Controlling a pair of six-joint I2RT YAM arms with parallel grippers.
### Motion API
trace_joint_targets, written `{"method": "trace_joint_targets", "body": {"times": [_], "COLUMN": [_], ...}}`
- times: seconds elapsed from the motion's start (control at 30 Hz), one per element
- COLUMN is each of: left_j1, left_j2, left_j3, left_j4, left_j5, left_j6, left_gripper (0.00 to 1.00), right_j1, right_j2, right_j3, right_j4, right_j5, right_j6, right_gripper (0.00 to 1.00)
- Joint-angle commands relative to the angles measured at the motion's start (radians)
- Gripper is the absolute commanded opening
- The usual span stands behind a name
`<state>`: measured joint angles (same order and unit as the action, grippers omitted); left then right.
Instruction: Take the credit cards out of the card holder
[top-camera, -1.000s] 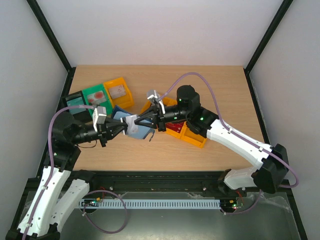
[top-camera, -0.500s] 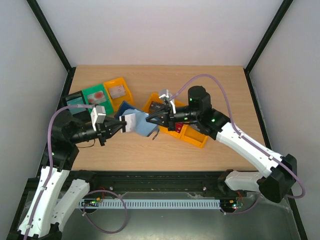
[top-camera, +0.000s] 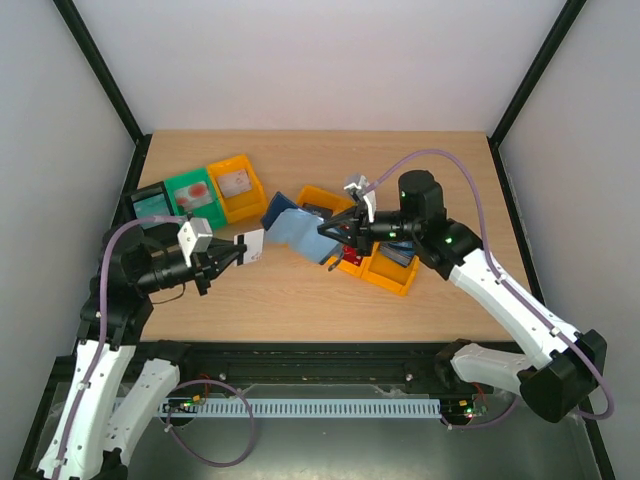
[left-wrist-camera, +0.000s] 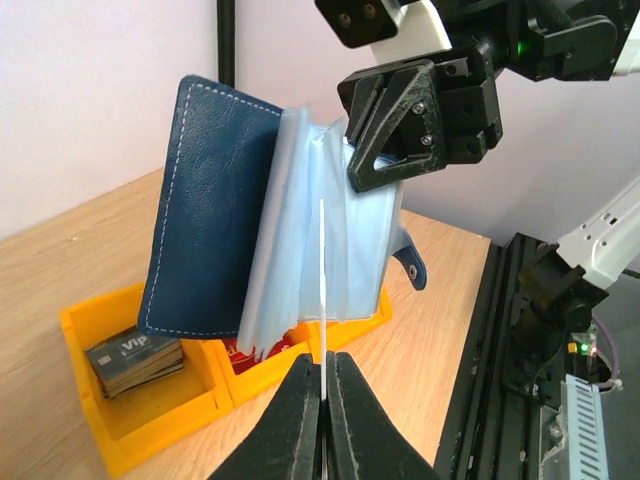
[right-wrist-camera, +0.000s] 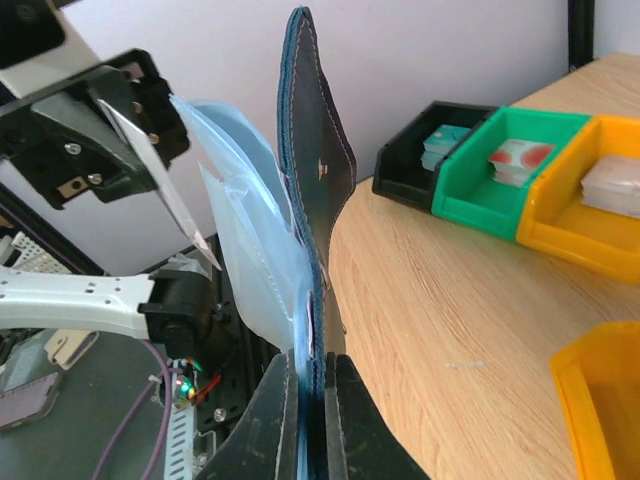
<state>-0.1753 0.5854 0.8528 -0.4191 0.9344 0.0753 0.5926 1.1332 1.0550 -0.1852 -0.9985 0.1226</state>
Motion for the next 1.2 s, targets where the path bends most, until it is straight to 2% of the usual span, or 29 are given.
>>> {"method": "trace_joint_targets", "body": {"times": [0.0, 0.13, 0.27, 0.4, 0.57, 1.0, 1.1, 1.17], "left_j1": [0.006, 0.005, 0.006, 0.005, 0.005, -0.009, -0.009, -0.009], "left_j2": [-0.017, -0.019, -0.034, -0.056, -0.085, -0.054, -0.052, -0.064], "left_j3": [0.01, 0.001, -0.039, -0.102, -0.207, -0.213, -0.132, -0.066], "left_j4": [-0.028, 0.02, 0.114, 0.201, 0.418, 0.484, 0.362, 0.244], "left_j5": [-0.034, -0.08, -0.074, -0.05, -0.01, 0.035, 0.063, 0.061], "left_j6": [0.046, 0.015, -0.094, -0.267, -0.485, -0.423, -0.261, -0.055], "left_gripper": [0.02, 0.02, 0.02, 0.02, 0.02, 0.02, 0.02, 0.02], "right_j1": [-0.015, -0.066, -0.1, -0.124, -0.125, -0.125, -0.123, -0.113], "right_j2": [0.006, 0.007, 0.014, 0.005, 0.016, 0.015, 0.024, 0.045], "right_j3": [0.023, 0.008, 0.003, -0.003, -0.036, -0.045, -0.052, -0.067], "right_j4": [-0.085, -0.079, -0.065, -0.057, 0.038, -0.011, -0.004, 0.012], "right_j5": [0.04, 0.025, -0.004, -0.004, -0.074, -0.118, -0.114, -0.106], "right_j6": [-0.041, -0.031, -0.018, -0.007, 0.08, 0.059, 0.074, 0.105], "right_gripper": [0.02, 0.02, 0.02, 0.02, 0.02, 0.02, 0.02, 0.02]}}
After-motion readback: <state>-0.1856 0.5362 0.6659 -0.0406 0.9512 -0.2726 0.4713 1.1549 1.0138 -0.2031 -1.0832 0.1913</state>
